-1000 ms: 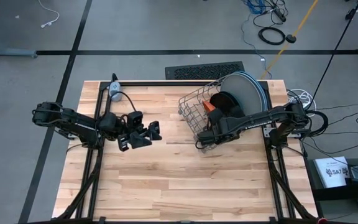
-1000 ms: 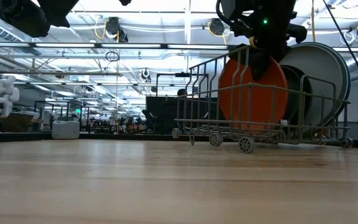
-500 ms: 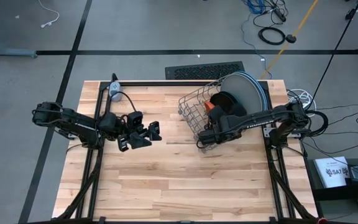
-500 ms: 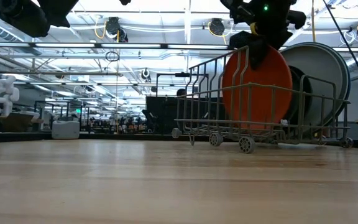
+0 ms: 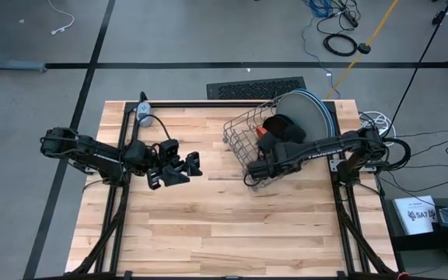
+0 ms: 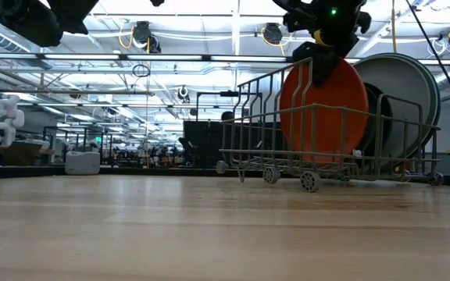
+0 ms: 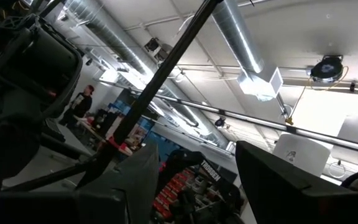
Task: Sort dishes
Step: Put the orange plate in the dish rack, then return to Home Position
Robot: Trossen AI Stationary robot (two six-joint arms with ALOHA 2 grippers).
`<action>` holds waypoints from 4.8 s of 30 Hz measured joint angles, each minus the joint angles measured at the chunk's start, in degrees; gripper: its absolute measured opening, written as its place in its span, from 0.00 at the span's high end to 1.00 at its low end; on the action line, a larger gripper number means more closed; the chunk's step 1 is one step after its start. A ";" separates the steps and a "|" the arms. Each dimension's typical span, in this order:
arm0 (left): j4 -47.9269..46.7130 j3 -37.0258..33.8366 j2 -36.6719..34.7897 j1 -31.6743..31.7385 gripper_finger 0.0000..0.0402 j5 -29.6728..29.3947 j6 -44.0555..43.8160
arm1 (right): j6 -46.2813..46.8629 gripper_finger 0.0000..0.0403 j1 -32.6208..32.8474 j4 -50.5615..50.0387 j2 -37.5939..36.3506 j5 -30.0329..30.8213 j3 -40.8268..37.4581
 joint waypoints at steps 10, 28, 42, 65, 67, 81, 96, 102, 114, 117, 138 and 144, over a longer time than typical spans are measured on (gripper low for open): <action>0.00 0.00 0.00 0.00 0.47 0.00 -0.04 | -9.73 0.36 -2.18 8.25 -0.04 1.70 0.02; 0.00 0.00 0.01 0.01 0.47 0.31 -0.07 | -13.42 0.36 -7.69 15.70 -0.11 -11.72 0.02; -0.02 0.00 0.01 0.01 0.47 1.27 -0.04 | -23.77 0.36 -7.88 22.55 -0.11 -13.40 0.02; -0.44 0.00 0.02 -0.01 0.47 2.73 0.07 | -51.51 0.18 -7.86 39.83 -0.11 -12.09 0.02; -0.44 0.00 0.02 0.01 0.47 2.73 0.07 | -53.86 0.18 -7.86 41.44 -0.11 -12.09 0.02; -0.42 0.00 0.02 0.01 0.47 2.72 0.07 | -71.46 0.18 -7.69 53.14 -0.11 -4.85 0.02; -0.42 0.00 0.02 -0.01 0.47 2.73 1.23 | -92.12 0.19 -0.30 81.77 -1.23 13.78 0.02; -1.57 0.00 -1.09 0.22 0.49 -0.71 6.34 | -85.08 0.26 8.47 86.59 -6.29 6.61 0.04; -49.97 0.00 -30.00 -2.76 0.98 -24.40 31.91 | -62.07 0.89 22.92 57.65 -14.73 1.30 0.02; -59.41 0.00 -39.13 -6.14 0.99 -30.88 39.74 | -61.64 0.97 26.75 55.77 -17.06 1.91 -0.18; -77.62 0.00 -48.19 -15.20 1.00 -54.60 52.54 | -71.96 1.00 49.08 117.38 -68.07 0.17 -70.04; -79.27 0.00 -46.97 -15.20 1.00 -53.15 52.64 | -77.34 1.00 46.18 122.10 -77.78 -5.75 -78.90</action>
